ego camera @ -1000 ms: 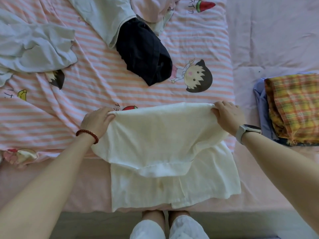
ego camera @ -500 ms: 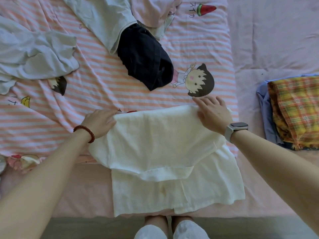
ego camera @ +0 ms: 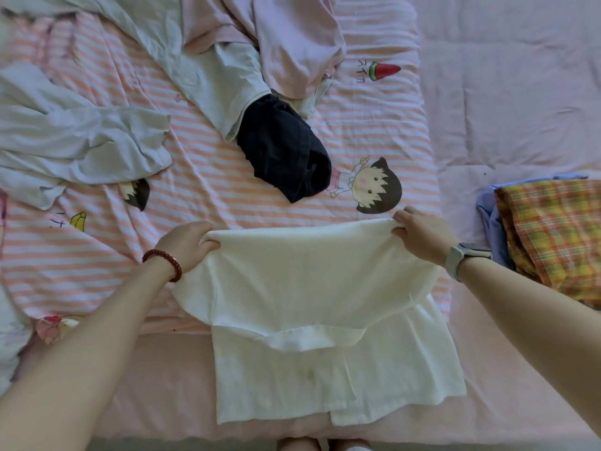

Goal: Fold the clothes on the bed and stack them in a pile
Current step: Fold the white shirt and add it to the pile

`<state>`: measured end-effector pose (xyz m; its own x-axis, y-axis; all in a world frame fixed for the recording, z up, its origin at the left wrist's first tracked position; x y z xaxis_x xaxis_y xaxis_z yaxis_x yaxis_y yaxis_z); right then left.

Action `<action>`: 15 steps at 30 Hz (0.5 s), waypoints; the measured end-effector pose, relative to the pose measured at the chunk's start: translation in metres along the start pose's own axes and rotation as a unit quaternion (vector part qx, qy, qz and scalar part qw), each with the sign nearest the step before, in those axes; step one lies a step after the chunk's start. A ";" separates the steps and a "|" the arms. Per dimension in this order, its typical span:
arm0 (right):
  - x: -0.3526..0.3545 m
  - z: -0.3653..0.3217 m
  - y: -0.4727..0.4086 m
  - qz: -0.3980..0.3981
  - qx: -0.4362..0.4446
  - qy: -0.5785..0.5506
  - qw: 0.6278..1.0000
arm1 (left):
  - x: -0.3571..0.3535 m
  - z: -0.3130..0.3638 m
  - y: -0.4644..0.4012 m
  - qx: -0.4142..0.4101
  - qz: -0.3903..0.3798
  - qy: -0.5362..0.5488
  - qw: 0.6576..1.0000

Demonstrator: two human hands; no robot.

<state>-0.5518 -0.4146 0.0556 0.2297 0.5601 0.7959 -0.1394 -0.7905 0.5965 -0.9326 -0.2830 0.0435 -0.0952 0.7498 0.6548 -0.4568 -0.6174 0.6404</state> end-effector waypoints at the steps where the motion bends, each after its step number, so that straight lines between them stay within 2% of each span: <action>1: 0.012 0.000 -0.002 0.017 0.000 -0.006 1.000 | 0.015 0.005 -0.001 -0.002 0.018 -0.004 1.000; 6: 0.093 -0.003 -0.017 0.123 -0.008 -0.026 0.992 | 0.101 0.036 -0.009 0.004 0.145 -0.045 0.988; 9: 0.139 -0.010 -0.011 0.227 0.008 -0.010 0.974 | 0.140 0.053 -0.003 -0.010 0.250 -0.068 0.966; 11: 0.153 -0.015 0.001 0.285 0.023 0.021 0.958 | 0.147 0.062 0.009 -0.046 0.299 -0.093 0.949; 15: 0.131 -0.025 0.031 0.304 0.078 0.051 0.948 | 0.112 0.069 0.041 -0.120 0.319 -0.179 0.923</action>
<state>-0.5502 -0.3594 0.1807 0.0577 0.0035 0.9983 -0.0700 -0.9975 0.0075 -0.9016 -0.2408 0.1709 -0.1347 0.0979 0.9860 -0.5955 -0.8034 -0.0016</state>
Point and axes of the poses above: each hand's wrist, its own y-axis away from the middle knuckle, its own x-axis out of the back of the hand, z = x × y, the point moved 7 cm from there along -y, towards the middle knuckle, and after that the axes turned 14 degrees about -z, right-handed, at the moved point
